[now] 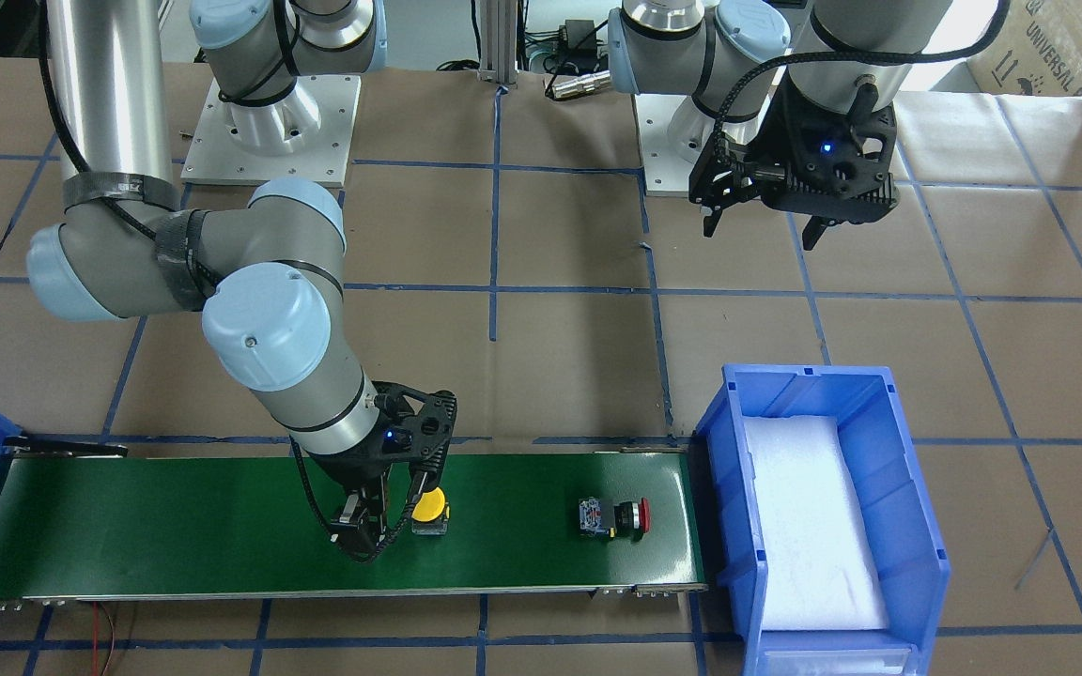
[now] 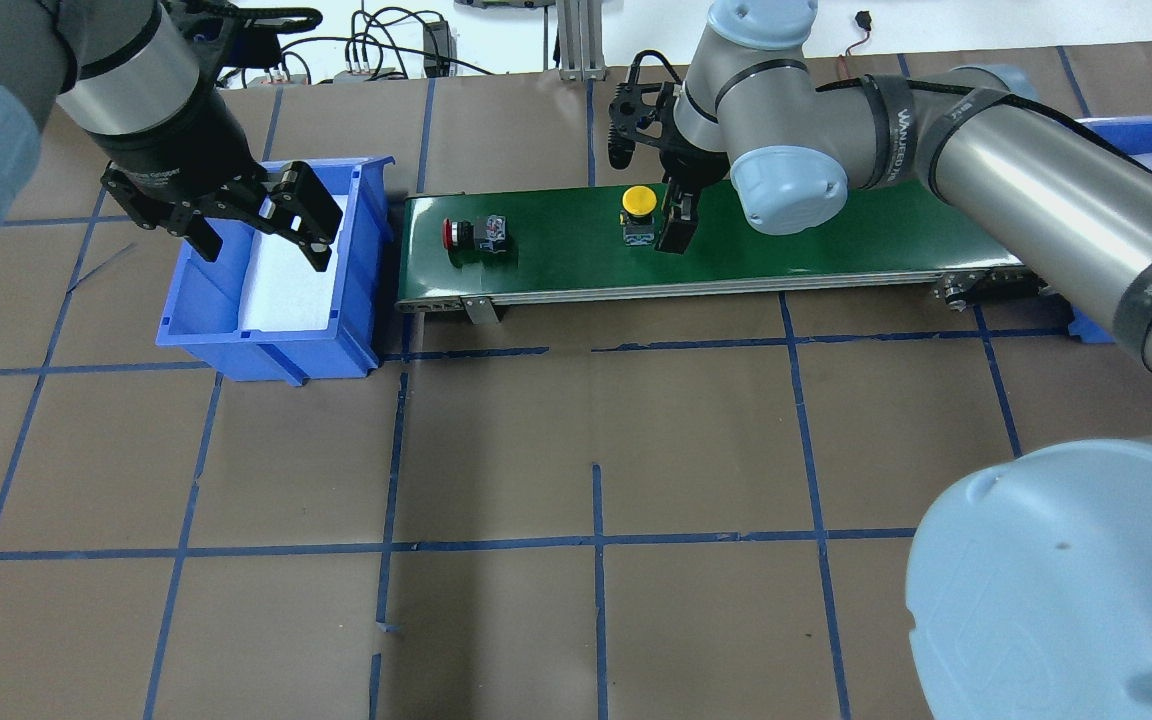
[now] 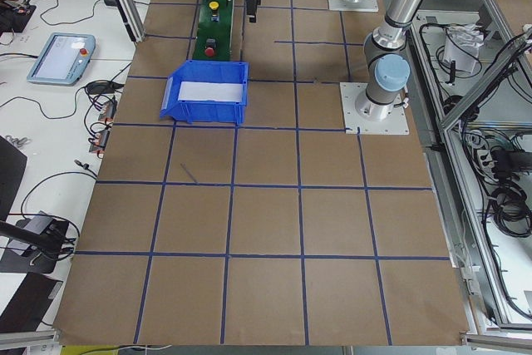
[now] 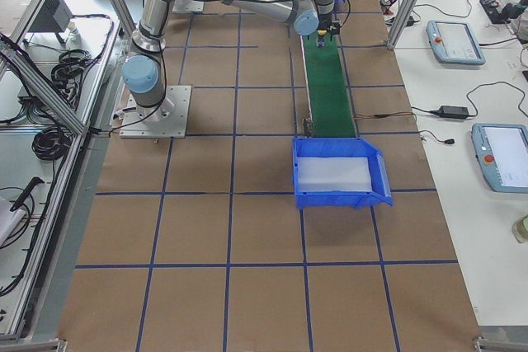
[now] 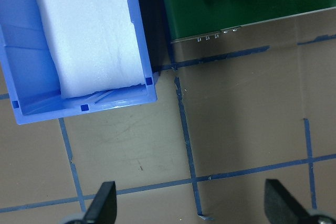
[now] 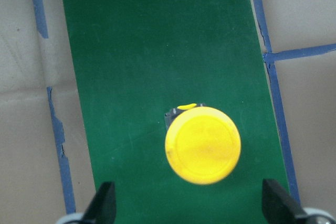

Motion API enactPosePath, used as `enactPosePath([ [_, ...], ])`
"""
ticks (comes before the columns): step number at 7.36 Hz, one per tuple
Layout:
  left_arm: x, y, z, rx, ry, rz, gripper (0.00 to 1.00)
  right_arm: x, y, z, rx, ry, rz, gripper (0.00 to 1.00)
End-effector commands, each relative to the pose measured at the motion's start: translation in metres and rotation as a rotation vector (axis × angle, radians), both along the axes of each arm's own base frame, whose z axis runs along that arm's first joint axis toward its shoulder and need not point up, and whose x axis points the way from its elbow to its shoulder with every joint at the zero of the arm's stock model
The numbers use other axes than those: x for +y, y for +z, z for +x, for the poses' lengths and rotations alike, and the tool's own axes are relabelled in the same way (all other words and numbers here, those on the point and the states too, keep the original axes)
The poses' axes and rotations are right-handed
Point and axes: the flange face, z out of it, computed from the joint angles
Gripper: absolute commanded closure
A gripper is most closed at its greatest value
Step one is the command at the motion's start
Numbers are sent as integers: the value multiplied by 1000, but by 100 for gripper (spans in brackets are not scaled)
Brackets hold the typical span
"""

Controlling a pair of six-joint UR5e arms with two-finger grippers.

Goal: Transport two buttons from left to right
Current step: 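Withdraw the left gripper while the right gripper hovers over the yellow button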

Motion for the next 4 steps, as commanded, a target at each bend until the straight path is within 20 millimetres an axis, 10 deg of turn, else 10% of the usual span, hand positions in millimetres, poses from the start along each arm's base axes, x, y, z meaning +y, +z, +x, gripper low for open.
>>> enactPosePath([
  [1,1,-3,0,2,-2,3,0,-5,-5,2,3,10,-11,3],
  [4,0,-4,0,3,-1,6,0,6,44,-53,11,-89,43,1],
])
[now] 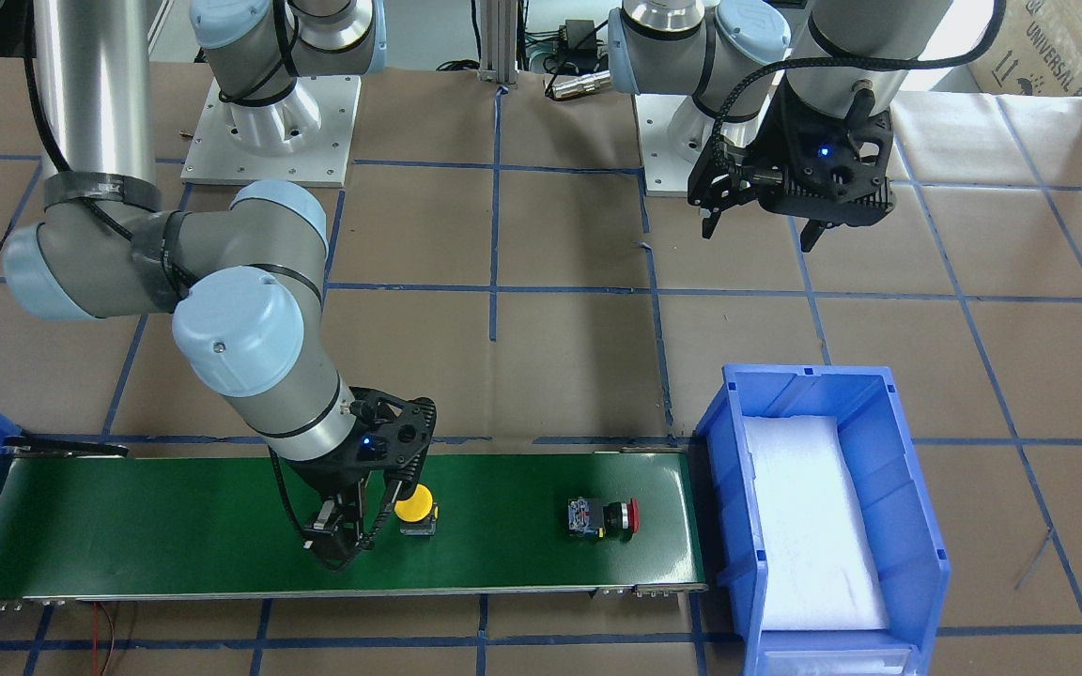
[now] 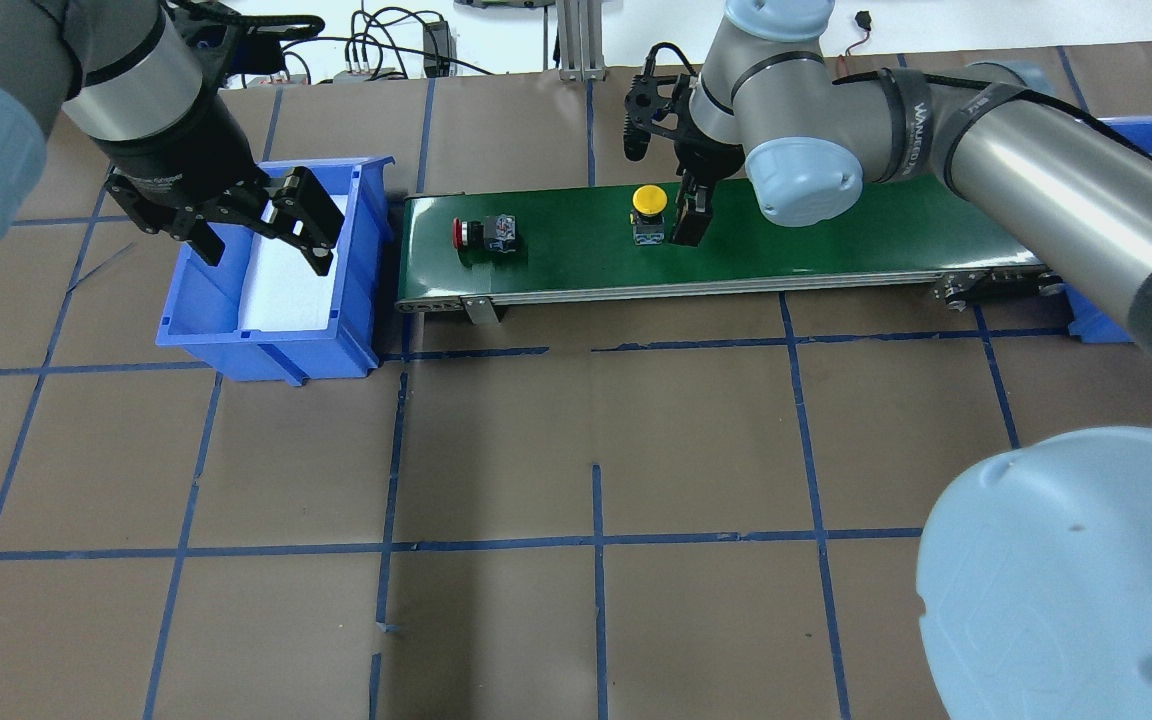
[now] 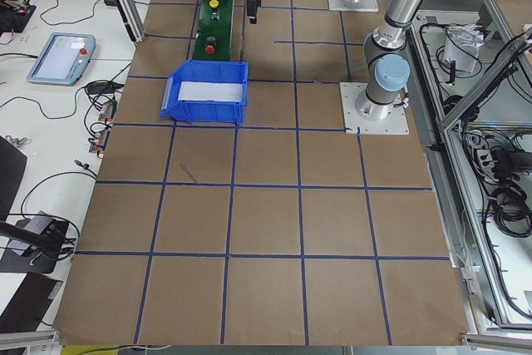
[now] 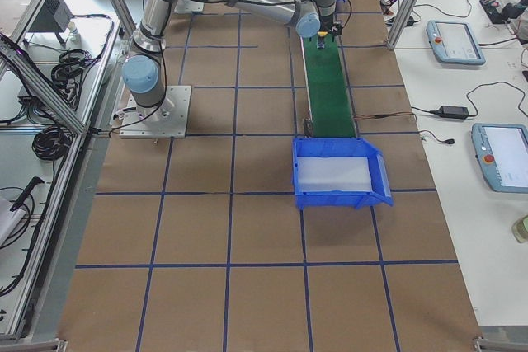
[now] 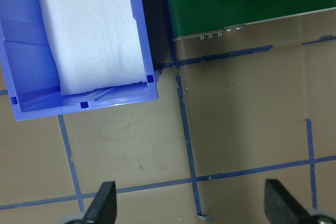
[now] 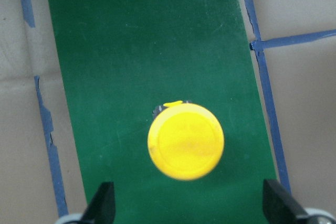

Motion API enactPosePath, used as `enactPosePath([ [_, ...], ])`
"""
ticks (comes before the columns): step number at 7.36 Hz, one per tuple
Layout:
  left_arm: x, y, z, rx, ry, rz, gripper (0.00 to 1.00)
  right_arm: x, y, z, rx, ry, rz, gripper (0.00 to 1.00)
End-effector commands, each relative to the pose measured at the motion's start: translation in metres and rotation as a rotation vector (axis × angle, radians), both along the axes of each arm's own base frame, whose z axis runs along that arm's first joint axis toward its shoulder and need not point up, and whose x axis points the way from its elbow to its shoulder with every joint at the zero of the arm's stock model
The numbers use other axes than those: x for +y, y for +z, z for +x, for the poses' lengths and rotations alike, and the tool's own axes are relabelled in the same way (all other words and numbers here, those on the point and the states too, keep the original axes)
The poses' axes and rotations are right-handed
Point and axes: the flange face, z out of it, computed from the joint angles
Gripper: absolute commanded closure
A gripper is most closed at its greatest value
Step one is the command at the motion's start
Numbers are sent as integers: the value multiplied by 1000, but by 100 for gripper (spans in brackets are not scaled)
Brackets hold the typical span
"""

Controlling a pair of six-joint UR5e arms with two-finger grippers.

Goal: Transport two buttons from left to right
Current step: 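Withdraw the left gripper while the right gripper hovers over the yellow button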

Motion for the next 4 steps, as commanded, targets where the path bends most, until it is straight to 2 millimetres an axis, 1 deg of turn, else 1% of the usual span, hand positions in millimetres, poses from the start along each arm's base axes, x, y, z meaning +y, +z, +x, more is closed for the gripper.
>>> enactPosePath([
  [1,0,-1,0,4,2,1,0,24,60,-55,2,-118,79,1],
  [2,-1,0,1,6,3,0,0,39,88,-79,3,-159,104,0],
  [3,-2,-1,1,3,0,1,0,54,115,-96,1,-194,110,0],
  [4,-2,-1,3,1,-1,1,0,77,145,-93,-10,-329,127,0],
])
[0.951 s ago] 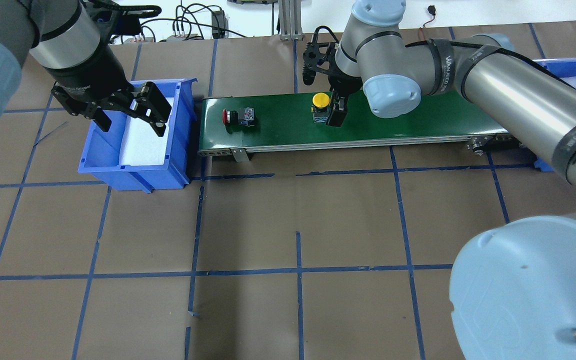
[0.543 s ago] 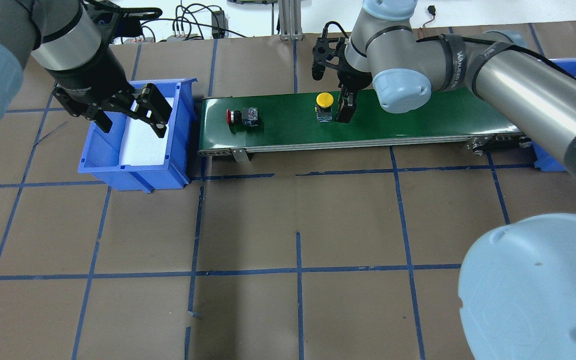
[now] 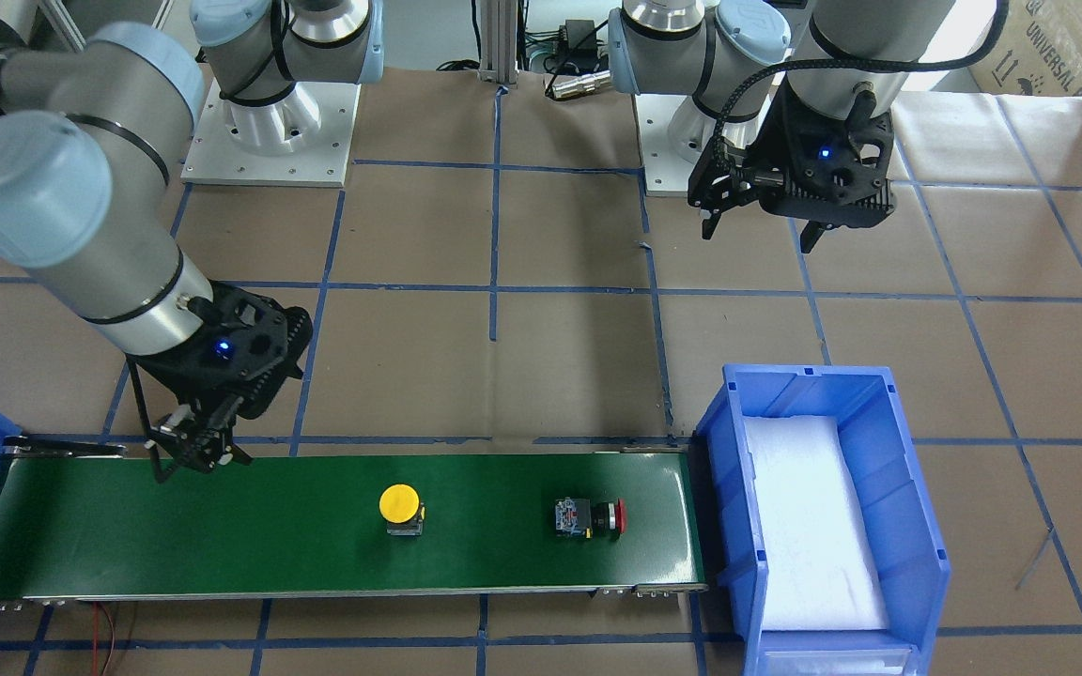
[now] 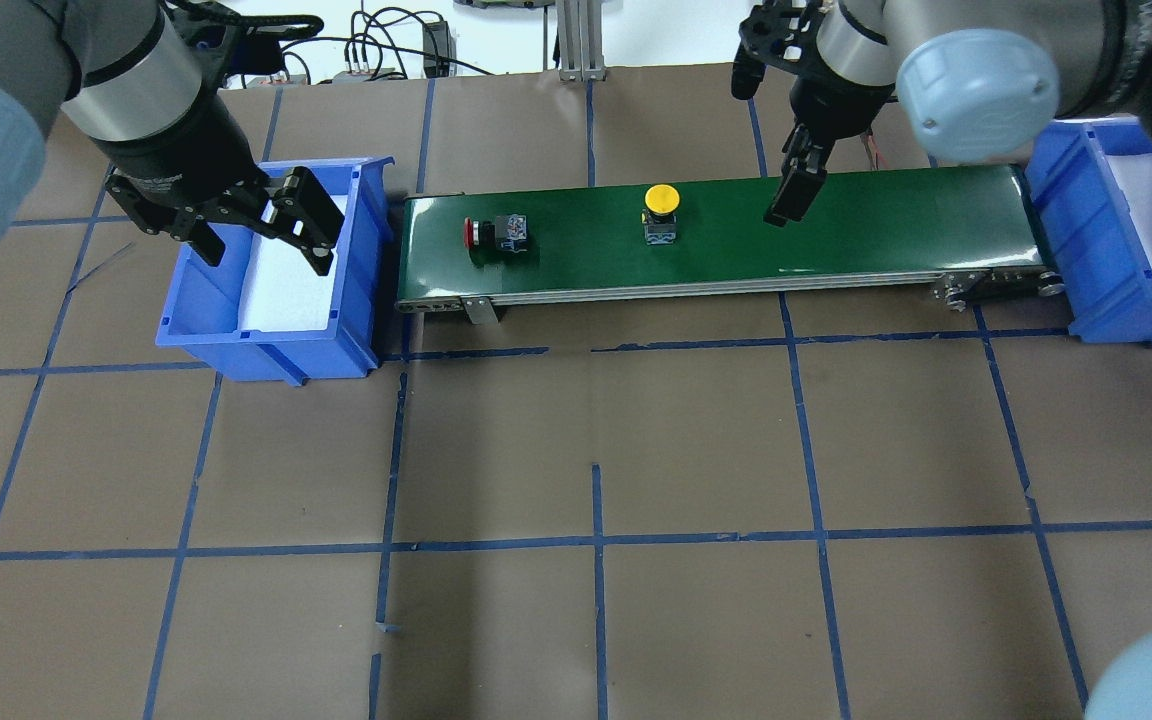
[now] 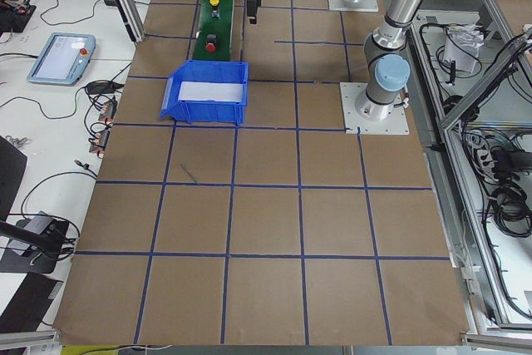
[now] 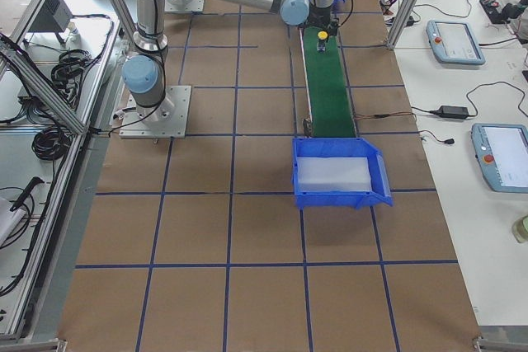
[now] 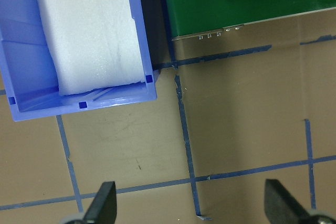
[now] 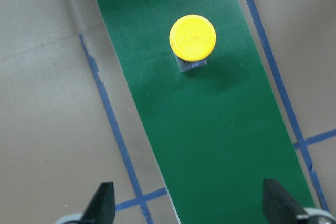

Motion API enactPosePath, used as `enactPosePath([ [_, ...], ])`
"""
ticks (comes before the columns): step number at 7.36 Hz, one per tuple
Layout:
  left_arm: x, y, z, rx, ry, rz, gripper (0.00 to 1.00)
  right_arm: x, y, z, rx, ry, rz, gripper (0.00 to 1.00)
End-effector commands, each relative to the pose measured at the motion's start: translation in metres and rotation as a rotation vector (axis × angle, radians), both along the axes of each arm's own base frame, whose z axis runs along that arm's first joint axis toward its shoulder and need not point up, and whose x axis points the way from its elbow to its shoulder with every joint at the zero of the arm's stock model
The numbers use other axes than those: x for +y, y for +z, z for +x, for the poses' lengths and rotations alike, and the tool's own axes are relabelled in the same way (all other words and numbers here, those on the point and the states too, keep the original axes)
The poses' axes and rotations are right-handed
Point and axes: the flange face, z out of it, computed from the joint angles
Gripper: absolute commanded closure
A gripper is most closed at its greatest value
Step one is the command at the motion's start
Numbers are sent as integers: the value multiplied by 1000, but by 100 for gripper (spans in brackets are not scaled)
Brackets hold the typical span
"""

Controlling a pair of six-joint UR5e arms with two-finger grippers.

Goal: Transport two buttons from left to right
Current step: 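Follow the yellow button along the belt with the right gripper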

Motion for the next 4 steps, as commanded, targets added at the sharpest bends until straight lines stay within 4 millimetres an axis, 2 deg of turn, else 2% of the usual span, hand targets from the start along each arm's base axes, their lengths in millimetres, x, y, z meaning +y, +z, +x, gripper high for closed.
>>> enactPosePath([
  [1,-2,0,5,3,5,0,0,43,69,-9,20,-314,10,0],
  [4,-2,0,7,6,9,0,0,51,71,-5,44,-747,92,0],
])
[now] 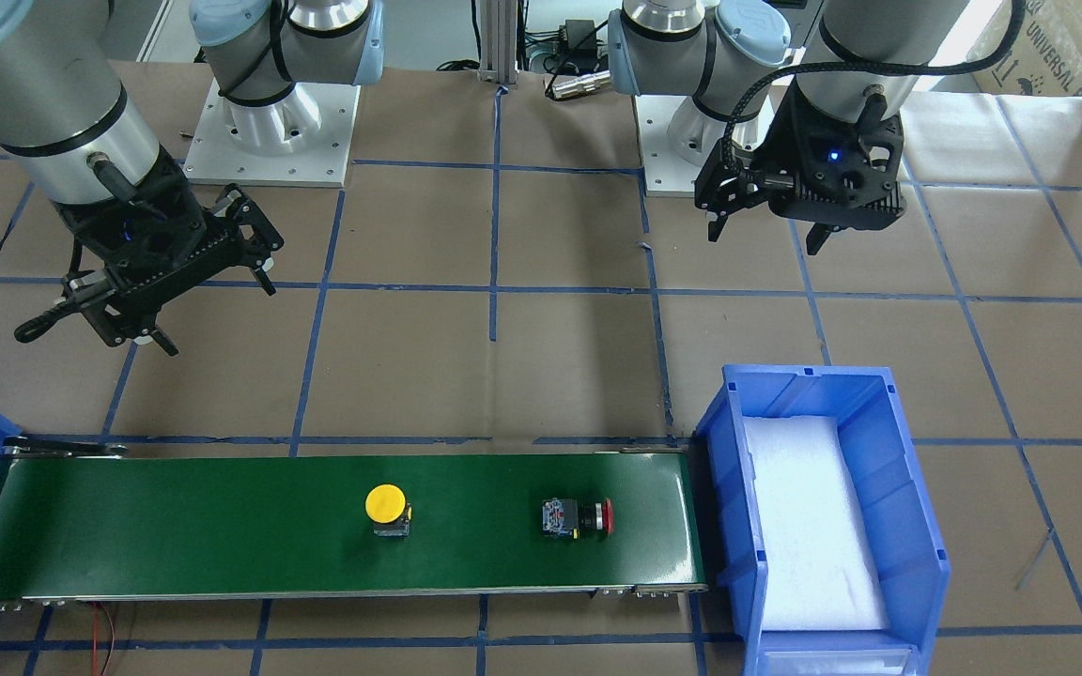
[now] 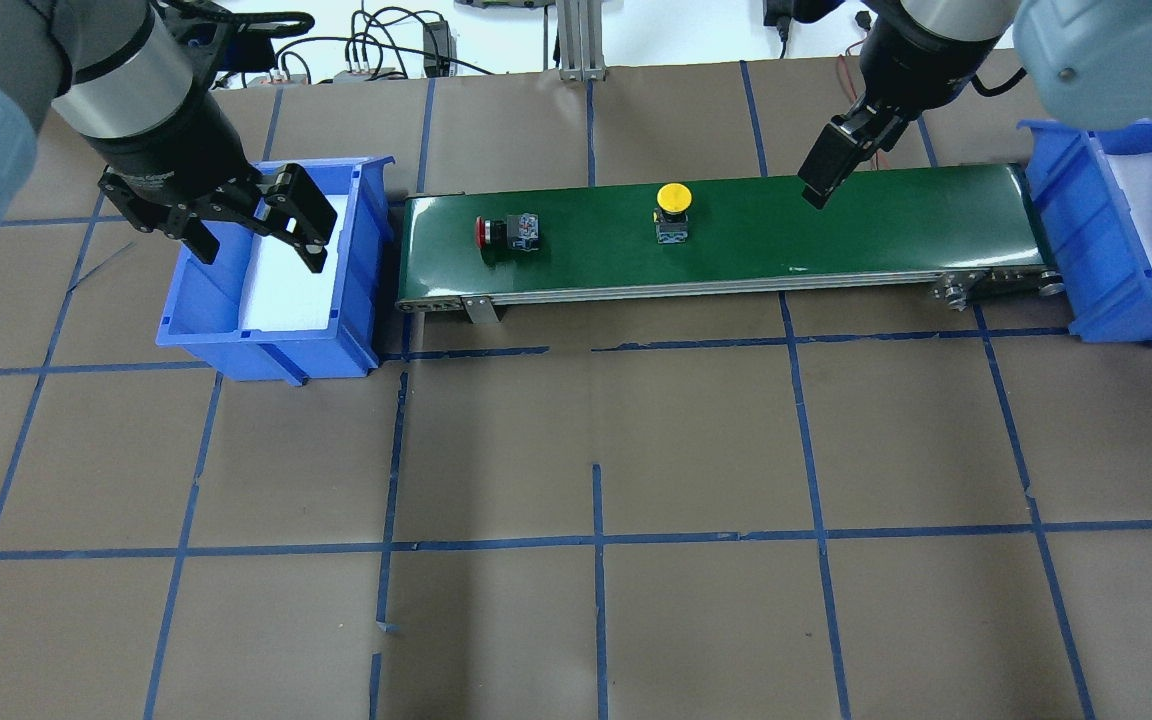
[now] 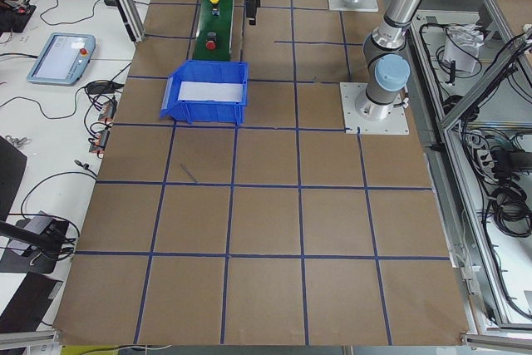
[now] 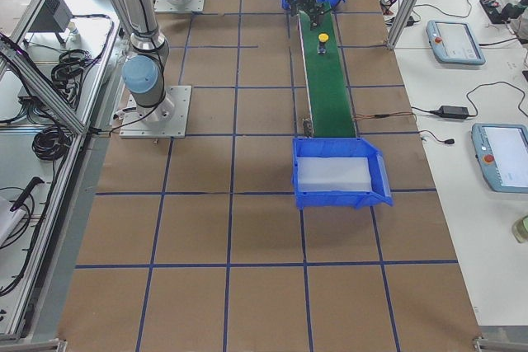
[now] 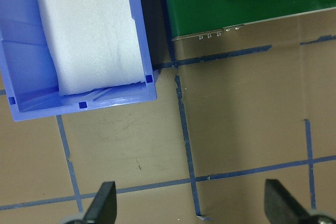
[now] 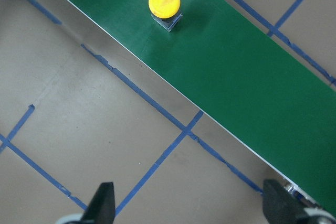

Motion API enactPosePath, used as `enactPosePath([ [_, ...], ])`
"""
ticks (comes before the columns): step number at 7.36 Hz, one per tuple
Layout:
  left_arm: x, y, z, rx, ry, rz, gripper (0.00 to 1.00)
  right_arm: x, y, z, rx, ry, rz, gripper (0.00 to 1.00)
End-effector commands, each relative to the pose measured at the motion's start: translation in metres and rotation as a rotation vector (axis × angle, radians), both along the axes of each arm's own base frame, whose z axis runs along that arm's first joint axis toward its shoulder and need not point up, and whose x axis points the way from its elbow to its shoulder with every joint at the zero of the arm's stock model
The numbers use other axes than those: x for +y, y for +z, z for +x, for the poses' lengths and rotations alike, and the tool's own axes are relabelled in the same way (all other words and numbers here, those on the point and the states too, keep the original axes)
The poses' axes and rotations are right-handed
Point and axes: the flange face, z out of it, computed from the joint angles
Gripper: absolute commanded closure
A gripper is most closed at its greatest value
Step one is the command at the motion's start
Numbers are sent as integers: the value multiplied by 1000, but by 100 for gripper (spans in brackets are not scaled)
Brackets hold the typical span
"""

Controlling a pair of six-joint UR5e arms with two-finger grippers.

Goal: Transport two buttons from left to right
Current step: 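Follow the yellow button along the belt with the right gripper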

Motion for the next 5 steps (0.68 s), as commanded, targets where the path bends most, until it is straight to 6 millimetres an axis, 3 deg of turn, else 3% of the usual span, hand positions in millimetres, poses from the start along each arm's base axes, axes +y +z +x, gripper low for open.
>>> enactPosePath([
  [1,0,0,0,2,2,-1,0,2,0,3,0,-301,41,0],
  [5,-4,0,-1,5,0,-1,0,0,-13,3,6,-305,72,0],
])
